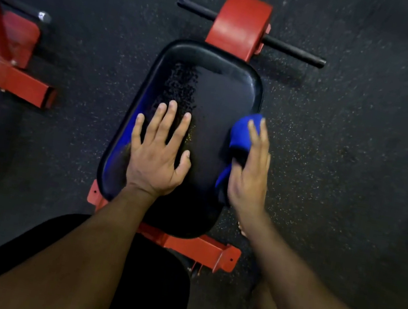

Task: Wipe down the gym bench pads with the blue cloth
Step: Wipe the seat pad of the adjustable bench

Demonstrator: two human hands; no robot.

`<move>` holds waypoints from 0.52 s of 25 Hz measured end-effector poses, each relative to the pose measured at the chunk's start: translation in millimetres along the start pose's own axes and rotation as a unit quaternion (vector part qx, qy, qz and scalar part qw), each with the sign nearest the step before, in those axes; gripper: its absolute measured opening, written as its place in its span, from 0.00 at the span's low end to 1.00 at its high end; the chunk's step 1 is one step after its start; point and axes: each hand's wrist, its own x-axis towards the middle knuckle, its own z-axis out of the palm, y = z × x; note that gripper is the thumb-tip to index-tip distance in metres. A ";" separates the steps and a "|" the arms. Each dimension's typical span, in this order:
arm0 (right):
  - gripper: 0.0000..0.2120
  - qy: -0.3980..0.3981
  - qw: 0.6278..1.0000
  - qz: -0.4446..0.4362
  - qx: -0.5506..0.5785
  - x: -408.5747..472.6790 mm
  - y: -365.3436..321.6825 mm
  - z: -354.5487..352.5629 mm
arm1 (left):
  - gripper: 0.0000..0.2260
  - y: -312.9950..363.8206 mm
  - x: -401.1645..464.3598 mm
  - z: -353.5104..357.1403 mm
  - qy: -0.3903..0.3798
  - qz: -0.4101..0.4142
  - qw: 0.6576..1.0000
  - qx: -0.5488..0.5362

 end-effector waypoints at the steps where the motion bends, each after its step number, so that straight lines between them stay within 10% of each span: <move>1: 0.39 -0.022 1.000 0.005 -0.010 -35.1 1.5 1.4 | 0.33 0.8 -0.3 0.0 0.002 -0.002 1.000 0.001; 13: 0.21 0.106 0.994 0.015 0.008 95.1 -6.1 5.7 | 0.33 -0.3 -0.7 -0.1 -0.008 -0.009 1.000 0.005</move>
